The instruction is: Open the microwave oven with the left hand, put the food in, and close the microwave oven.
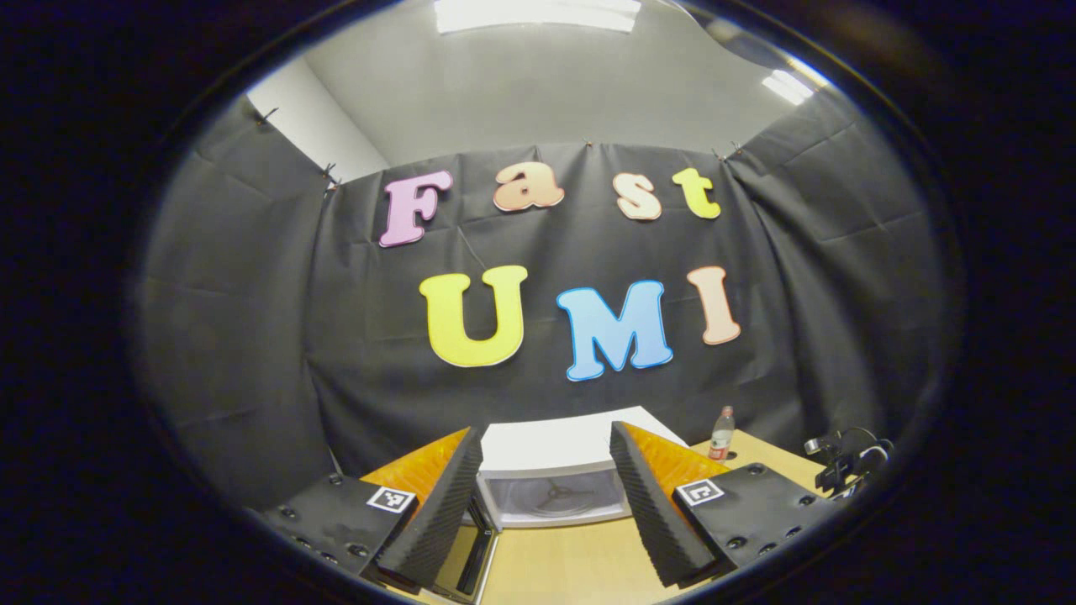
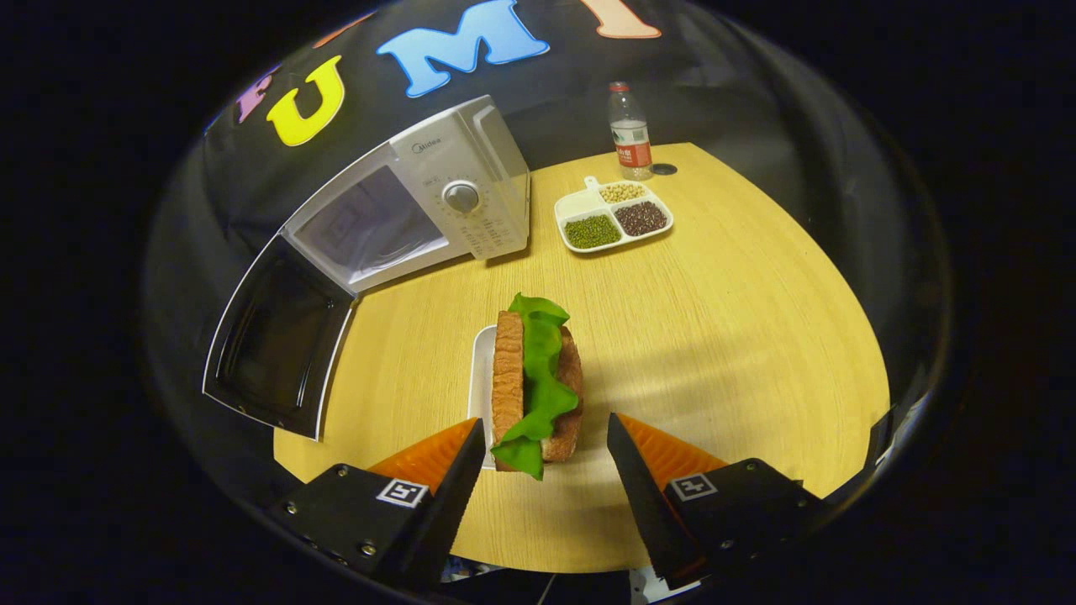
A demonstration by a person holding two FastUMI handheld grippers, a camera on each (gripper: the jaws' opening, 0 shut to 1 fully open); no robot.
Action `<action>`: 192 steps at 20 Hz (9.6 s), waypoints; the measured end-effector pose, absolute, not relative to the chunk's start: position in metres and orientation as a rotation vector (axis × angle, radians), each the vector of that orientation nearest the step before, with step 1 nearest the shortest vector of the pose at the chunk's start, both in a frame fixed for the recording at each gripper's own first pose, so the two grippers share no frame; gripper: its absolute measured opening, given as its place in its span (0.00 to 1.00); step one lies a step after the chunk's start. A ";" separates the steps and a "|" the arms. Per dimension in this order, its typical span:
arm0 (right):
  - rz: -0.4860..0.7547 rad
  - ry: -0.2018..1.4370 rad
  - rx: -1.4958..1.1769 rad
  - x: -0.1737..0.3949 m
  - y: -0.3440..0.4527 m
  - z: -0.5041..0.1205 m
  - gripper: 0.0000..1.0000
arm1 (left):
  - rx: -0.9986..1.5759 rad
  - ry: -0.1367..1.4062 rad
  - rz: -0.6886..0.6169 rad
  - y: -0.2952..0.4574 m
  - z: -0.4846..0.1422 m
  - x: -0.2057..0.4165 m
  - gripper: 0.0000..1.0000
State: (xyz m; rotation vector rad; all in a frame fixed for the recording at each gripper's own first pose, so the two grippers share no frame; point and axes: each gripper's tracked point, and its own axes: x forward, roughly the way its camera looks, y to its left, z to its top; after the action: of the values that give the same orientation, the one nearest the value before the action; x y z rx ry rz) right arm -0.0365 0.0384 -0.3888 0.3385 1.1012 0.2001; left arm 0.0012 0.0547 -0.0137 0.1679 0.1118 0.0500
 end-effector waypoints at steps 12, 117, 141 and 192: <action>0.311 1.075 0.459 -0.031 0.058 -0.371 0.13 | 0.149 0.121 0.062 0.051 -0.011 0.020 0.92; 0.069 0.115 0.203 0.031 0.175 -0.089 0.95 | 0.003 0.109 -0.045 0.244 -0.035 -0.027 0.97; 0.092 0.076 0.165 0.007 0.147 -0.066 0.96 | -0.029 0.634 -0.012 0.324 -0.246 -0.128 0.05; 0.170 0.145 0.165 0.103 -0.047 -0.123 0.96 | -0.008 0.634 -0.250 -0.034 -0.281 0.106 0.07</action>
State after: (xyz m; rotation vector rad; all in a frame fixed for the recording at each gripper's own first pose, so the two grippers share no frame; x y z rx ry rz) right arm 0.1031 -0.0472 -0.1226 0.1653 0.1452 0.1702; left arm 0.1062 -0.0341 -0.2812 -0.0079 0.6344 -0.2497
